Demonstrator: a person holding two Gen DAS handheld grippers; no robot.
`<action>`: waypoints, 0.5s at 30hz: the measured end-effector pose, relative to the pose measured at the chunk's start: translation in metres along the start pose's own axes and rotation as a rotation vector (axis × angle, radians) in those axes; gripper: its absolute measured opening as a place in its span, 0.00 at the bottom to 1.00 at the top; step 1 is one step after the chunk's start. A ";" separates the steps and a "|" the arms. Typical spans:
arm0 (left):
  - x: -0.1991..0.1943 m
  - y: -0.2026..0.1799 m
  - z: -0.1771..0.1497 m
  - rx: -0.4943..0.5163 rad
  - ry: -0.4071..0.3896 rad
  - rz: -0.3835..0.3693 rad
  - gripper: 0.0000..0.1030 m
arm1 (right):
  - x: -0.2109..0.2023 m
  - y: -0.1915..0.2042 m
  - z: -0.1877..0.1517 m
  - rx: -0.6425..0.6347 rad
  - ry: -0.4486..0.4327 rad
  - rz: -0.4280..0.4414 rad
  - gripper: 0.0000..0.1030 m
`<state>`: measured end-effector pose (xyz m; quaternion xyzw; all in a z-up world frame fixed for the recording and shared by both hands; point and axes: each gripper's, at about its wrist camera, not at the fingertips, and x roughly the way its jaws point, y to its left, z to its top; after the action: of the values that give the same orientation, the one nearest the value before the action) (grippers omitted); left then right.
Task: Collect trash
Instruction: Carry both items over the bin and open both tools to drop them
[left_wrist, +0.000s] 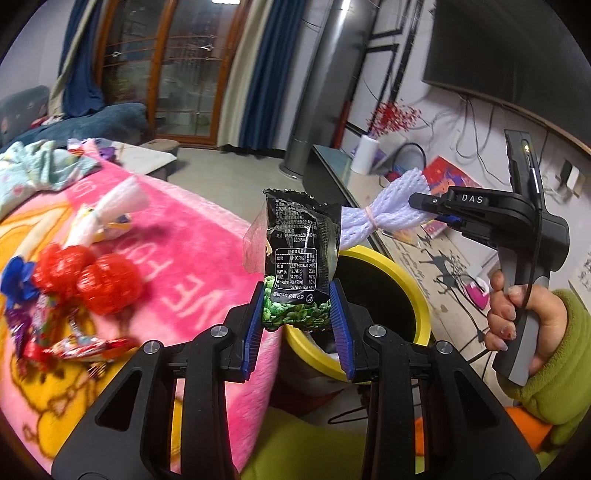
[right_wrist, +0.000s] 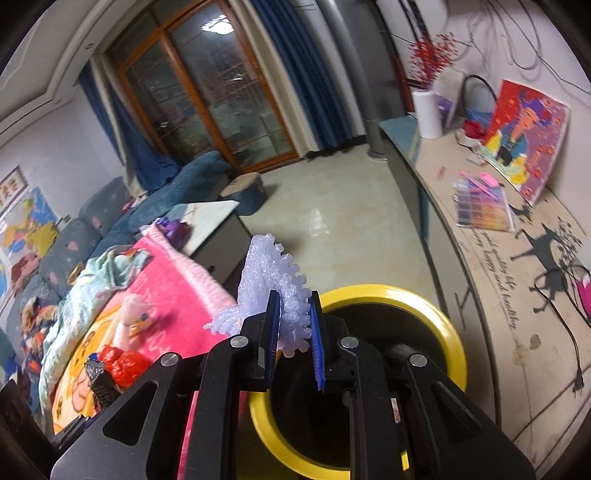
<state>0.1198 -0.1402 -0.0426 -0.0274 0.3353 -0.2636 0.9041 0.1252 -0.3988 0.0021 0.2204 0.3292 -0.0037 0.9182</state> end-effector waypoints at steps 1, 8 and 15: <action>0.003 -0.001 0.001 0.001 0.005 -0.006 0.26 | 0.000 -0.005 0.000 0.008 0.000 -0.012 0.15; 0.032 -0.018 0.009 0.027 0.040 -0.047 0.26 | 0.005 -0.033 -0.004 0.037 0.005 -0.098 0.16; 0.064 -0.030 0.006 0.023 0.088 -0.084 0.26 | 0.014 -0.056 -0.008 0.100 0.032 -0.142 0.17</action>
<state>0.1505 -0.1981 -0.0691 -0.0192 0.3702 -0.3063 0.8768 0.1233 -0.4441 -0.0345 0.2418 0.3580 -0.0818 0.8982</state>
